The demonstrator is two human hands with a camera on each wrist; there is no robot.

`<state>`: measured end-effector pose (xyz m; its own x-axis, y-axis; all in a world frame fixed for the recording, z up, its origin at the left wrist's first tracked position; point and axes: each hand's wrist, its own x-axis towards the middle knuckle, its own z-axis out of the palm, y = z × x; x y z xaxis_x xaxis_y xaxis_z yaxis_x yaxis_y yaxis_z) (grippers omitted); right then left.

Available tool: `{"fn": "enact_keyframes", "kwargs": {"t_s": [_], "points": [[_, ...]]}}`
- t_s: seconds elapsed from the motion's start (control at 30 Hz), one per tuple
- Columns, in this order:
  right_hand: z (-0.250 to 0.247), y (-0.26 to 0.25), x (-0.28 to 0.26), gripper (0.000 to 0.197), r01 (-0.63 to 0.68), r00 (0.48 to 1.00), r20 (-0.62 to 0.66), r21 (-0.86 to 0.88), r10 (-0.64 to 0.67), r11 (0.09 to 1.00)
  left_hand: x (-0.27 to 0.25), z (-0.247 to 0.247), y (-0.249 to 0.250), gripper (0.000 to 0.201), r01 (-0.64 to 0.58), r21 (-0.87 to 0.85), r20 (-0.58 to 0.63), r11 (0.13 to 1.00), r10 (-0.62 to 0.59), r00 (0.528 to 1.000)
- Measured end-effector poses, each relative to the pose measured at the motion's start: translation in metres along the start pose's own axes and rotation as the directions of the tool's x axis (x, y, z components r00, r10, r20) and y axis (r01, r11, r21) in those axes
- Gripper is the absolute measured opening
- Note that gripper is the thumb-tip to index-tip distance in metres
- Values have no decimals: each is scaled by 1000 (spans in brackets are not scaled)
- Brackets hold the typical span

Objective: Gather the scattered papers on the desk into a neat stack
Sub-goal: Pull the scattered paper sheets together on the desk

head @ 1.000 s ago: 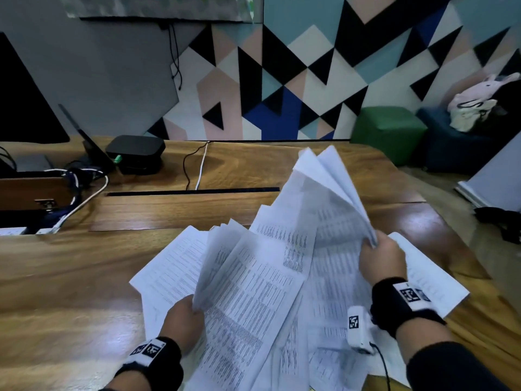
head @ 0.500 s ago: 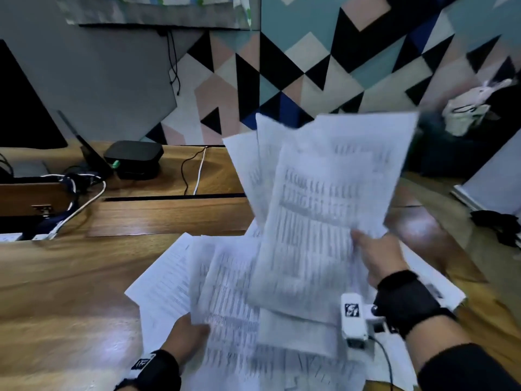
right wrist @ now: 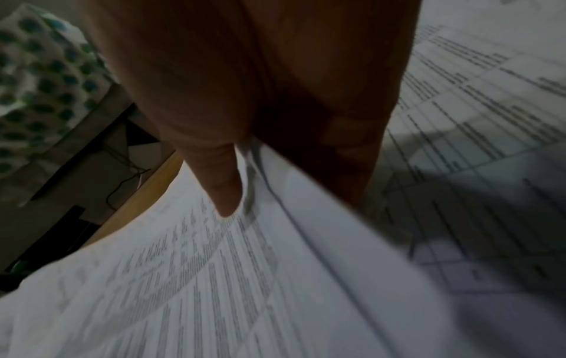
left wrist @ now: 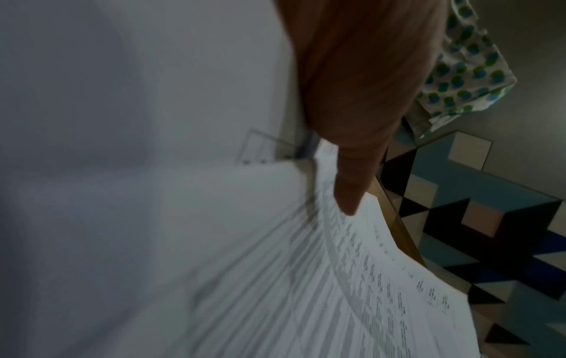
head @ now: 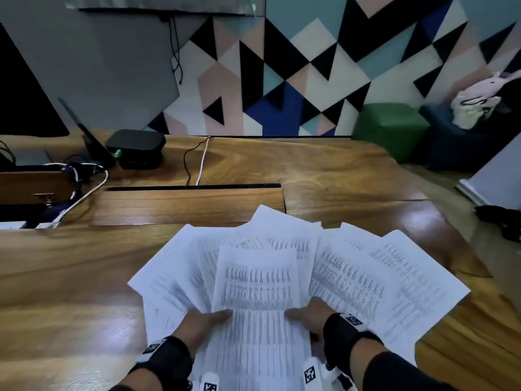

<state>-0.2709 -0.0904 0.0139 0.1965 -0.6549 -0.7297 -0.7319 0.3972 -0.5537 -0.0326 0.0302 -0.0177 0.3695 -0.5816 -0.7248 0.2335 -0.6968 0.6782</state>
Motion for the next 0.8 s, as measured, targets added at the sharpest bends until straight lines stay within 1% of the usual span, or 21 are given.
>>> {"fn": "enact_keyframes", "kwargs": {"t_s": [0.03,0.1,0.17,0.23,0.27,0.3,0.37,0.4,0.43,0.5,0.57,0.6,0.63,0.67,0.7,0.73,0.77,0.8], "points": [[1,-2,-3,76,7,1000,15,-28,-6,1000,2,1,-3,63,-13,18,3,1000,13,1000],[2,-2,-6,67,34,999,30,-61,-32,998,-6,4,3,49,-26,57,-3,998,26,1000],[5,-1,-5,59,58,998,33,-89,-56,994,-13,5,8,37,-42,17,12,999,42,999],[8,0,-4,63,82,997,11,-79,-81,993,-15,4,12,27,-43,16,39,999,43,998],[8,0,-3,65,92,996,-17,-43,-93,995,-13,3,13,26,-50,25,44,998,49,998],[7,-1,0,60,104,993,-59,11,-103,995,-14,3,15,27,-57,44,27,997,56,998],[2,-4,4,28,155,970,-208,120,-128,981,-13,2,17,35,-60,62,-16,996,61,998],[-2,-4,8,22,173,953,-274,141,-130,975,-11,1,18,39,-62,56,-22,996,64,998],[-4,-2,14,25,165,947,-298,130,-121,978,-13,0,20,41,-50,53,-18,997,51,999],[-5,4,25,33,145,954,-267,14,-136,989,-13,2,21,29,-45,28,3,999,45,999],[-1,6,30,32,134,969,-192,-121,-156,984,-15,6,20,12,-56,9,-13,998,56,998],[1,6,31,31,133,973,-169,-158,-160,978,-12,6,18,11,-68,15,-30,998,69,997],[1,6,30,31,128,976,-154,-165,-154,978,-11,6,17,14,-70,29,-48,997,72,996],[1,7,32,31,131,974,-165,-147,-155,981,-9,5,16,18,-77,31,-63,997,78,995],[-3,7,30,30,122,968,-205,-121,-145,985,-8,2,17,21,-78,25,-72,997,80,994],[-8,9,28,25,114,950,-280,-92,-136,989,-8,0,18,19,-87,14,-73,996,88,993],[-17,12,24,18,88,926,-364,-66,-106,994,-8,-5,18,16,-89,-14,-78,996,88,993],[-28,17,24,17,48,895,-443,-35,-59,998,-7,-10,18,15,-99,-55,-94,994,93,991]]}}
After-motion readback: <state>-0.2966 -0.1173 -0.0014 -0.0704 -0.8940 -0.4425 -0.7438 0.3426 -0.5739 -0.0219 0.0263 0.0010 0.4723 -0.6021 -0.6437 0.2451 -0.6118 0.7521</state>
